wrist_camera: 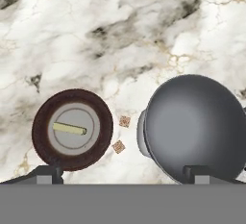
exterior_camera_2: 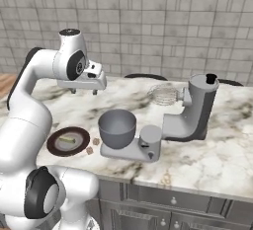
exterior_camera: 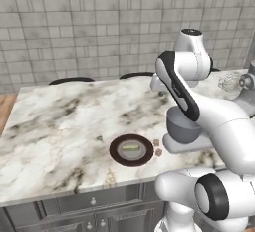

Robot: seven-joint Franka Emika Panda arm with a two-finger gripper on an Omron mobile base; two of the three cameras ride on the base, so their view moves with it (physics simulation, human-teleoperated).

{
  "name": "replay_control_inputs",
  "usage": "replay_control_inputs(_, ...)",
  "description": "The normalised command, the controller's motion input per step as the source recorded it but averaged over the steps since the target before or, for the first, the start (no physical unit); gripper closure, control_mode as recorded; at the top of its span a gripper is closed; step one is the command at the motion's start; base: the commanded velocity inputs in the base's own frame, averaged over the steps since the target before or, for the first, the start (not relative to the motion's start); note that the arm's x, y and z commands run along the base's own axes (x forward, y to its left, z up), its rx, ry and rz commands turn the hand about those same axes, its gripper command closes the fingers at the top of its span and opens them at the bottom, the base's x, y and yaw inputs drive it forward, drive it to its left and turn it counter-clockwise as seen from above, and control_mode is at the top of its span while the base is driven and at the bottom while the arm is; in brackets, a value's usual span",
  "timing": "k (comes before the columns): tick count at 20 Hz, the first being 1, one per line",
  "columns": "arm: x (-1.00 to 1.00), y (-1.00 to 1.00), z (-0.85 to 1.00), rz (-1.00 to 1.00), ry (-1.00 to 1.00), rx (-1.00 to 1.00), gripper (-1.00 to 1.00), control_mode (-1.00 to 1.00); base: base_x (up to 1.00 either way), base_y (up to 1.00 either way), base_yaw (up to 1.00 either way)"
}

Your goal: Add butter and sugar cubes to the stand mixer bowl and then turn on the stand mixer to begin making frosting.

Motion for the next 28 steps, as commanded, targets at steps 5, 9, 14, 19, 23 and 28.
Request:
replay_control_inputs(5,0.0,0.05,0.0,0.0,0.0,0.0,-1.0,-1.0,0.0,0.17,-0.01)
replay_control_inputs(9,0.0,0.0,0.0,0.0,0.0,0.0,-1.0,-1.0,0.0,0.0,0.0)
replay_control_inputs(14,0.0,0.0,0.0,0.0,0.0,0.0,-1.0,-1.0,0.0,0.0,0.0)
replay_control_inputs(19,-0.01,0.0,0.0,0.0,0.0,0.0,-1.0,-1.0,0.0,0.0,0.0)
replay_control_inputs(23,-0.11,-0.01,0.0,0.02,0.0,0.0,-1.0,-1.0,0.0,0.0,0.0)
replay_control_inputs(28,-0.29,0.0,-0.12,0.15,0.0,0.0,-1.0,-1.0,0.0,0.0,0.0)
